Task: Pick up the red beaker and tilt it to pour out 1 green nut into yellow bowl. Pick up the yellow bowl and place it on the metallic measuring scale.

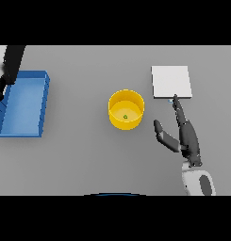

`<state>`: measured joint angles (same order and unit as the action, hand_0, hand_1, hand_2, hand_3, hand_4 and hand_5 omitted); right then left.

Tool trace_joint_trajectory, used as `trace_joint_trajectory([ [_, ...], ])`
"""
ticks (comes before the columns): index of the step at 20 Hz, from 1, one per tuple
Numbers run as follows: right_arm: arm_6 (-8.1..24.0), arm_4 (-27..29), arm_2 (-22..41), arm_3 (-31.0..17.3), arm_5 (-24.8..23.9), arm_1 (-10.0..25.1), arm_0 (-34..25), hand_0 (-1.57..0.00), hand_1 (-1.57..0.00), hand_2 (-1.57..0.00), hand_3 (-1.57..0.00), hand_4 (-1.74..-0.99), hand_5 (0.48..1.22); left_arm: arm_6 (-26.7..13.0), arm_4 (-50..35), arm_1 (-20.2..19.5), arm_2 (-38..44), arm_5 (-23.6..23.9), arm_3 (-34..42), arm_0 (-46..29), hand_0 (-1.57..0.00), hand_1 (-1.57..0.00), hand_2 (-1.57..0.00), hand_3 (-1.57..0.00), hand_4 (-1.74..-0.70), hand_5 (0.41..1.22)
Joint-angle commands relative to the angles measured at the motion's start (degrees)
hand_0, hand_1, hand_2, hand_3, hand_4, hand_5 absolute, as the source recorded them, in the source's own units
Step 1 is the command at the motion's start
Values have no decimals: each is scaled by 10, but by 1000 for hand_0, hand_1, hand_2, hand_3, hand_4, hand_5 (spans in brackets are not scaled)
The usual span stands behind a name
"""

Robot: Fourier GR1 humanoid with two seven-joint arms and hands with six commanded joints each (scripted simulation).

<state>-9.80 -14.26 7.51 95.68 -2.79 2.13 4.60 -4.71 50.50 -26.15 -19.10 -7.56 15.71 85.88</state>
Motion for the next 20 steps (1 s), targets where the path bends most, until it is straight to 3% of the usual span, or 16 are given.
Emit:
trace_joint_trajectory([
  [1, 3, 4, 0, 4, 4, 1, -1, 1, 1, 1, 1, -1012, 659, -10, -21, -17, 24, 14, -1, -15, -1571, -1571, -1571, -1435, -1740, 1221],
  [5, 5, -19, 10, 4, -8, 0, 3, 1, 1, 1, 1, -1050, 653, -80, -103, -57, 104, 64, 24, -104, -1571, -1571, -1571, -1426, -1740, 1221],
  [8, 10, -19, 5, 2, -6, 9, 1, 1, 1, 1, 1, -1048, 652, -105, -164, -62, 150, 97, 84, -186, -1571, -1571, -1571, -1459, -1741, 1221],
  [9, 9, -22, 4, -1, -10, 9, -2, 1, 1, 1, 1, -1047, 651, -131, -183, -62, 165, 102, 108, -212, -1571, -1571, -1571, -1467, -1741, 1221],
  [12, 18, -45, 13, 1, -20, 8, -6, 1, 1, 1, 1, -1054, 648, -162, -229, -53, 191, 118, 199, -295, -1571, -1571, -1571, -1476, -1741, 1221],
  [16, 14, -38, 13, 4, -13, 10, 2, 1, 1, 1, 1, -1026, 648, -237, -258, -33, 201, 143, 332, -405, -1571, -1571, -1571, -1450, -1741, 1221],
  [17, 23, -45, 12, -3, -18, 11, -2, 1, 1, 1, 1, -1020, 645, -243, -265, -29, 202, 148, 371, -433, -1571, -1571, -1571, -1442, -1741, 1221],
  [20, 9, -31, 7, -6, -6, 17, 4, 1, 1, 1, 1, -1015, 646, -254, -272, -14, 211, 171, 419, -481, -1571, -1571, -1571, -1455, -1741, 1221],
])
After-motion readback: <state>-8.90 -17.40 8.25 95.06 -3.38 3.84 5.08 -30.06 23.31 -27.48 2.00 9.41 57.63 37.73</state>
